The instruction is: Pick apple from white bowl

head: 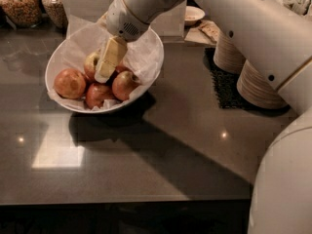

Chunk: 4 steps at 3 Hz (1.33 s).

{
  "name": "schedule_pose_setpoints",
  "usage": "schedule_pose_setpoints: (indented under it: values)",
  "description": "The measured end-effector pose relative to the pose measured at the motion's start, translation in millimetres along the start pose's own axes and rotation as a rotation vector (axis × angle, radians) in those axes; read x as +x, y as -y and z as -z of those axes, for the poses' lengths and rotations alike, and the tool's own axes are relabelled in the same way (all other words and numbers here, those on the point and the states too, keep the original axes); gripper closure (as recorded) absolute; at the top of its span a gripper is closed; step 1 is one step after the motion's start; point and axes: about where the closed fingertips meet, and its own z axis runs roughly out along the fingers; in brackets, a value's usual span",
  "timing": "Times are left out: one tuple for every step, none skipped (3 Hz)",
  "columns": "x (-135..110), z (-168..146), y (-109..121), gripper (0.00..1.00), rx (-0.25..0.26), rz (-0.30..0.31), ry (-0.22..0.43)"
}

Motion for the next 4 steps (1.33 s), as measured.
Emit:
schedule_pose_setpoints:
  values:
    - [-0.3,-1.0,-0.1,0.0,-0.002,0.0,0.001]
    - [2.8,-31.3,0.7,0.0,-0.02,-0.077,-0.009]
    - [7.8,-45.4,-7.5,0.0,-0.037,-0.093,-0.019]
    - [7.8,-45.4,-7.5,0.0,-0.037,-0.093,-0.019]
